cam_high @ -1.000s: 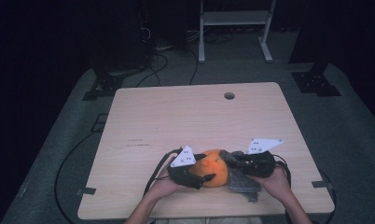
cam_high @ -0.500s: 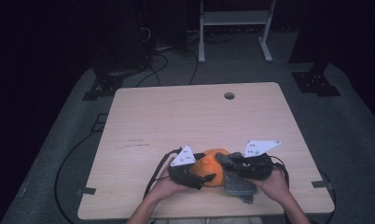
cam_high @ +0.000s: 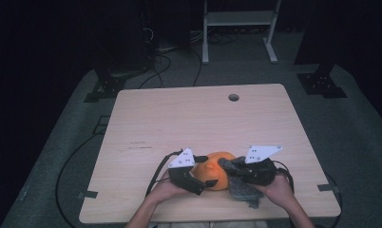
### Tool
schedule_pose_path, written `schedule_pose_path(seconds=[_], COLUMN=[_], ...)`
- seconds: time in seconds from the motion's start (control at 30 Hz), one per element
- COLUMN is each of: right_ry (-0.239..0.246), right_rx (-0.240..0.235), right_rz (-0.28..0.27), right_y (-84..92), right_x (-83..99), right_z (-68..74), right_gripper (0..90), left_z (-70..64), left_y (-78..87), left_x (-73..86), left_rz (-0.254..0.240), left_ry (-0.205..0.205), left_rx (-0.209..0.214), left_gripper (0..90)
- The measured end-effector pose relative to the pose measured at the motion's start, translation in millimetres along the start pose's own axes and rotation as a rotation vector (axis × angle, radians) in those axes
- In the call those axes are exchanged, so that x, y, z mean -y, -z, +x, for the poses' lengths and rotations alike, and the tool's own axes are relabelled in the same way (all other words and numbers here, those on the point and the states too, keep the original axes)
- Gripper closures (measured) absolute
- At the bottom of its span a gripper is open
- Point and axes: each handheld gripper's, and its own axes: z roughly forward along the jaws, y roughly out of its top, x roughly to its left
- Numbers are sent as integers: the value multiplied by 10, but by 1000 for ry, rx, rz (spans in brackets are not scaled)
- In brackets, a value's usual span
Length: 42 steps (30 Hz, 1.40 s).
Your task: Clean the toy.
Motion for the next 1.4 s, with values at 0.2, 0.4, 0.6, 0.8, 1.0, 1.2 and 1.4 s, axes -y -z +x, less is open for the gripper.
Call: schedule_pose_path(seconds=[0.2, 0.4, 0.6, 0.8, 1.0, 1.2, 1.4], right_ry=[-47, -93, -102, -120, -47, -93, -133], right_rx=[0, 35, 37, 48, -12, -23, -33], right_rz=[-4, 35, 39, 51, -121, -86, -58], right_y=[21, 31, 22, 25, 139, 63, 21], right_x=[80, 210, 225, 241, -117, -5, 110], right_z=[-107, -237, -258, -282, 27, -74, -154], right_gripper=[755, 754, 754, 752, 744, 751, 753], left_z=[-45, 47, 57, 39, -75, -160, -48], left_y=[-55, 5, -8, -24, -7, 7, 98], left_x=[6, 12, 32, 54, -112, -199, -159], left_rz=[51, 27, 53, 85, 37, 55, 50], left_ry=[-64, -5, -9, -23, -33, -59, -22], left_rx=[-61, -81, -83, -102, -134, -111, -79], left_gripper=[126, 118, 101, 293, 385, 346, 155])
